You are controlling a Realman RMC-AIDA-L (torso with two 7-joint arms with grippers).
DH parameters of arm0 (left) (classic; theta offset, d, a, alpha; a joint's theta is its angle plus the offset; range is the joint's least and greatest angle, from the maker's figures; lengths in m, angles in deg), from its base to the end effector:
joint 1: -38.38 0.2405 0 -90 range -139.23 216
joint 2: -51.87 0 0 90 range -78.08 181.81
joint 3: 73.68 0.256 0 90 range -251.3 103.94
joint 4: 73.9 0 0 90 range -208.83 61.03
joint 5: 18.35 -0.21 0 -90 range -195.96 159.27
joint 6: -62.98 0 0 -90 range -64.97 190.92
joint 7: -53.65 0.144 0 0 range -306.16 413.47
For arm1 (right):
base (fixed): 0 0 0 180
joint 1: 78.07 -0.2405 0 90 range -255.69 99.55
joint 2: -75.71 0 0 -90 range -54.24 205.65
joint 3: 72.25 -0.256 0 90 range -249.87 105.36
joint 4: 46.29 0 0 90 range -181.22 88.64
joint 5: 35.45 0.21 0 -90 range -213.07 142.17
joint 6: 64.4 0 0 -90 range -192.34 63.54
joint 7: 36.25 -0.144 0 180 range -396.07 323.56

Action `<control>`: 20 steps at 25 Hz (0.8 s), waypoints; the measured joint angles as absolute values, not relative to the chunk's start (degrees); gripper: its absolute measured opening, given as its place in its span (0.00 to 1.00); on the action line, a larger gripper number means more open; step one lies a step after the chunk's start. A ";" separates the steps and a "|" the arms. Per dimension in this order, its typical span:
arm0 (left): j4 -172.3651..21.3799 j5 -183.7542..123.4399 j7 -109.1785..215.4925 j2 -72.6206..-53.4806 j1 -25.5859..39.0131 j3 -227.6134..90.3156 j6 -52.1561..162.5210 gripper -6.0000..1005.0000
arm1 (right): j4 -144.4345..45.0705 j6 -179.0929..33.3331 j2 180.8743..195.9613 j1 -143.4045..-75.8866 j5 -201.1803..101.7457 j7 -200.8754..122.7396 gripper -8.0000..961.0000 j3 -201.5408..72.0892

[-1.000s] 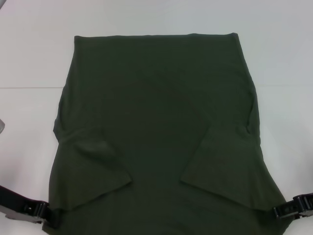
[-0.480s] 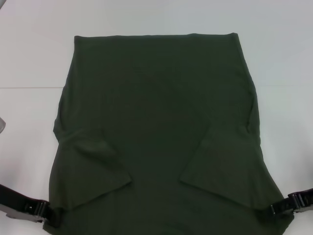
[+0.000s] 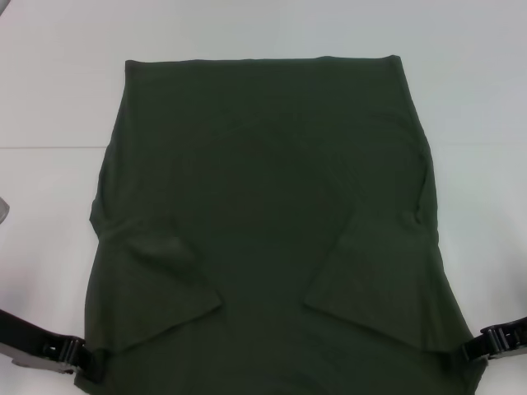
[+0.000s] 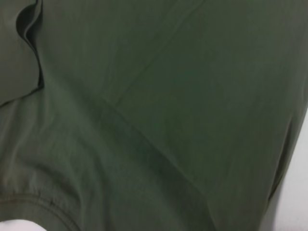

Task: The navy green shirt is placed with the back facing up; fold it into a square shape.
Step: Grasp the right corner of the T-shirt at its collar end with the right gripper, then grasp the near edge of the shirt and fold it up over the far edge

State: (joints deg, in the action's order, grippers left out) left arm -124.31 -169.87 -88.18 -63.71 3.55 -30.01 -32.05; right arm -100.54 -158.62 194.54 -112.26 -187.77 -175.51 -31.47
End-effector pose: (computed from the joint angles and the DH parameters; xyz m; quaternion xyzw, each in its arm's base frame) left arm -0.2997 0.3292 0.0379 -0.7841 -0.6089 0.0757 0.0931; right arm 0.2933 0.3294 0.0310 -0.7969 0.5923 -0.0507 0.1072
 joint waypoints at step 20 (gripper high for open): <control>-123.23 -169.26 -85.09 -63.09 3.36 -33.45 -33.65 0.06 | -101.16 -162.51 193.52 -112.11 -186.97 -170.62 0.04 -31.97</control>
State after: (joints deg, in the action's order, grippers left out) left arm -123.23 -169.26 -85.09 -63.09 3.36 -33.45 -33.65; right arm -101.16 -162.51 193.52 -112.11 -186.97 -170.62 -31.97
